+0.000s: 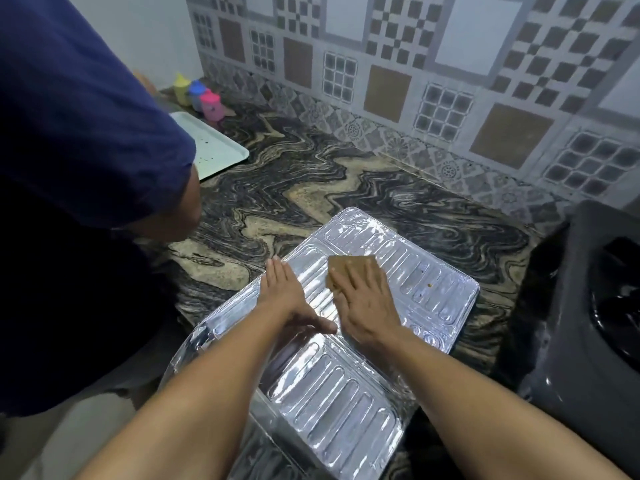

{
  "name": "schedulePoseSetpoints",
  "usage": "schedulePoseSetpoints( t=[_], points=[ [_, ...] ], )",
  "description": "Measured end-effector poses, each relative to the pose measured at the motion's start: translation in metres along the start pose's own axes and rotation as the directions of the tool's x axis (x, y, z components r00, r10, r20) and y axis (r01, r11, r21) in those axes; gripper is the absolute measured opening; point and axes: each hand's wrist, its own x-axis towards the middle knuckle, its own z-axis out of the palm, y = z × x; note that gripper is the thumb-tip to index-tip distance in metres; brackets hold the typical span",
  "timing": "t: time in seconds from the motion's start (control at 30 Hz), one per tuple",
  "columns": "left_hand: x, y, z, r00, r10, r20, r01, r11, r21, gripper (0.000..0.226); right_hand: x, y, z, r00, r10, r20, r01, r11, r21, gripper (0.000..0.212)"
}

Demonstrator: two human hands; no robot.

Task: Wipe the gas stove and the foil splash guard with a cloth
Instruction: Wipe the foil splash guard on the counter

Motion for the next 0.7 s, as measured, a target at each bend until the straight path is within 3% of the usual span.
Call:
schedulePoseSetpoints(
  t=[0.1,0.33,0.7],
  points=[
    [0.003,-0.001,0.002,1.000,0.003,-0.020,-0.003,1.000,-0.005,0.169,0.020,-0.002,-0.003,0.985,-0.161,0.061,0.160,0.987,0.026,0.067],
    [0.003,0.000,0.000,1.000,-0.011,-0.002,0.011,0.999,0.031,0.171,0.062,-0.003,-0.001,0.974,-0.223,0.047,0.223,0.975,0.006,0.052],
    [0.005,0.002,-0.007,0.999,-0.034,0.038,0.031,0.996,0.082,0.172,0.107,0.010,-0.005,0.991,0.132,0.010,-0.132,0.989,0.068,0.054]
  ],
)
